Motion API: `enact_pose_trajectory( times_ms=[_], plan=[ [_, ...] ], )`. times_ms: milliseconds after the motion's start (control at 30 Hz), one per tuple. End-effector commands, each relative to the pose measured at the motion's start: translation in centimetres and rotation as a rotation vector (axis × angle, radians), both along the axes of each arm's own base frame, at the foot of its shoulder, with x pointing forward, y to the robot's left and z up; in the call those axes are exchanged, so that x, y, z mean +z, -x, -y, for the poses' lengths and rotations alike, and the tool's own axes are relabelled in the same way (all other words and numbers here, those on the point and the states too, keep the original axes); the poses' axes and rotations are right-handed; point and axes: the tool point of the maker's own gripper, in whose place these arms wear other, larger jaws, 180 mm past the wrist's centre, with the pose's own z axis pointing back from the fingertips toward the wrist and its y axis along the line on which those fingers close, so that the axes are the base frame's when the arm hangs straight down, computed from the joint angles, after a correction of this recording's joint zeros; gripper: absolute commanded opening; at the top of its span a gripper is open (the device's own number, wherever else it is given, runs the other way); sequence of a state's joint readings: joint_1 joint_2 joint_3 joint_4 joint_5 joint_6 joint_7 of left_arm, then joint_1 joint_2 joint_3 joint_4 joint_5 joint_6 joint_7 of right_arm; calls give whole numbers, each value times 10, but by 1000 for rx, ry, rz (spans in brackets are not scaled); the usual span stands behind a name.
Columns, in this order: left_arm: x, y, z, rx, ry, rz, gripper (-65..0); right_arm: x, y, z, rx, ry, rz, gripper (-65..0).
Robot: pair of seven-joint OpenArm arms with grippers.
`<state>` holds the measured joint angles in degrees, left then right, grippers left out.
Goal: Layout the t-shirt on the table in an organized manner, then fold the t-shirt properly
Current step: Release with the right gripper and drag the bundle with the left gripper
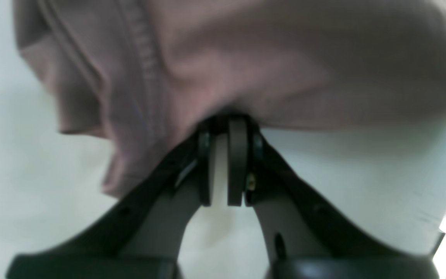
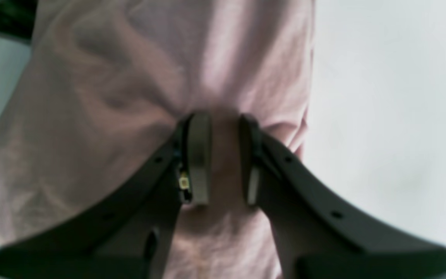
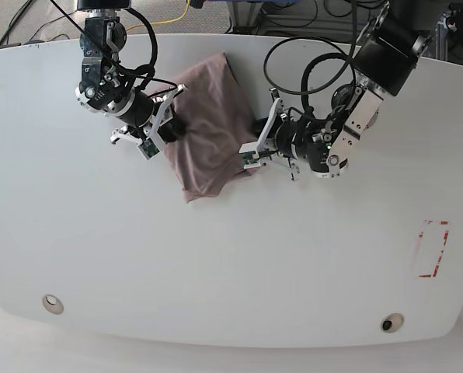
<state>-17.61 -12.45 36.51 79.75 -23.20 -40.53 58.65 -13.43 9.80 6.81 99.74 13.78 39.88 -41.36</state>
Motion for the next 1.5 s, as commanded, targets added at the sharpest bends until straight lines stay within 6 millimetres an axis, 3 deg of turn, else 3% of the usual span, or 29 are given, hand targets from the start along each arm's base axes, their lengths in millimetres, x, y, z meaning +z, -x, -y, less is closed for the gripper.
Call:
enact_pose_trajectory(
  times_ms=[0,200,400,500,733,900,1033,1267,1467],
  plan=[
    [5,-20,6,5,-6,49,-606,6,2,-1,1,-17,22,-526],
    [8,-37,15,-8,-12,81,-607,0,16,-2,0,-27,-8,-526],
    [16,-42,17,-15,-7,103,-607,12,18,-6,12,-24,25,-526],
    [27,-43,13,-30,-17,145,-607,15,14,-4,8,-22,39,-526],
    [70,-40,8,-80,-20,288,-607,44,-8,-2,22,6,141,-526],
    [101,-41,8,-49,45,372,-607,67,-24,16,10,59,213,-526],
    [109,-43,18,37,130,365,-607,81,-38,40,-45,100,256,-526],
    [125,-40,64,308,437,307,-607,114,-60,107,-201,185,349,-522],
    [119,-33,97,440,551,318,-606,131,-67,133,-233,239,390,-522]
  ],
)
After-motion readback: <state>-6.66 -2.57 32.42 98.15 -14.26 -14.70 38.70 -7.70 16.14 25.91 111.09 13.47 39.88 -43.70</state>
